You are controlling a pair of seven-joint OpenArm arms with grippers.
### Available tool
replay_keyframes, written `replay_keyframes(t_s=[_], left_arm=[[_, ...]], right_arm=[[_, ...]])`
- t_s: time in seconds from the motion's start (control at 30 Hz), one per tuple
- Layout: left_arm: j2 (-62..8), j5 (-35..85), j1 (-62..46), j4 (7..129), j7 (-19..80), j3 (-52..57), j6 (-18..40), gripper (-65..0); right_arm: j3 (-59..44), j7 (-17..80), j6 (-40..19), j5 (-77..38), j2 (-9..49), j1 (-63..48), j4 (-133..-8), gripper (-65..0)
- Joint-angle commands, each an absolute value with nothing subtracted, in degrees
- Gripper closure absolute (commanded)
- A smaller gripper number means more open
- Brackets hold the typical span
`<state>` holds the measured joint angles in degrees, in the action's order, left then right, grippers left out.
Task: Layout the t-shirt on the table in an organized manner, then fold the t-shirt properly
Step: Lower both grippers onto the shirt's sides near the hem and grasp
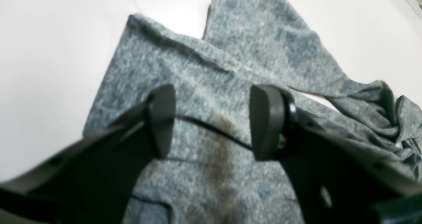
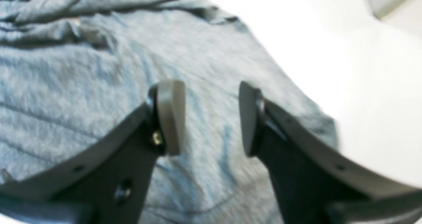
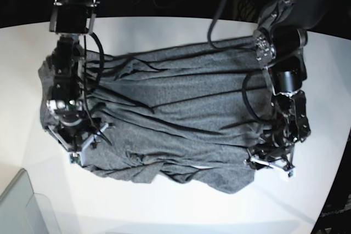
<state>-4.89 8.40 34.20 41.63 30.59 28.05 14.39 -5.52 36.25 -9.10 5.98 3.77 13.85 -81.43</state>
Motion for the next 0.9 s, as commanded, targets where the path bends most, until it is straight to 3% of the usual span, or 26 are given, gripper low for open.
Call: replay_keyframes(t_s=[0.0,0.17,0.3,0.5,0.7,0.87], left_arm=[[-5.1,9.0,36.7,42.7,29.8,27.9,14.8,-34.7],[-5.6,8.6,37.5,42.8,29.8,27.8,14.8,-34.7],[-5.1,8.6,36.9,47.3,29.1,27.8,14.5,-36.8],[-5.1,8.6,40.0,42.9,19.0,17.5,14.3,-45.1],[-3.9,8.9,49.2,20.5,8.0,5.3,1.9,-46.9],[-3.2,8.6,53.4,9.3,1.3,4.3,-0.7,-47.1]], right_arm=[[-4.6,34.7,-8.9,5.9,4.1,17.9,-79.0,-27.3],[-1.0,34.1,-8.9,5.9,5.0,32.1,-54.6,-27.7],[-1.0,33.7,-8.9,5.8,6.8,36.7,-46.0,-27.7],[-1.5,29.0,-8.7,5.9,7.0,34.2,-46.5,-27.7],[-1.5,28.4,-8.7,5.8,6.9,27.2,-51.6,-27.7],[-1.5,28.8,-8.7,5.7,6.9,22.7,-56.5,-27.7]])
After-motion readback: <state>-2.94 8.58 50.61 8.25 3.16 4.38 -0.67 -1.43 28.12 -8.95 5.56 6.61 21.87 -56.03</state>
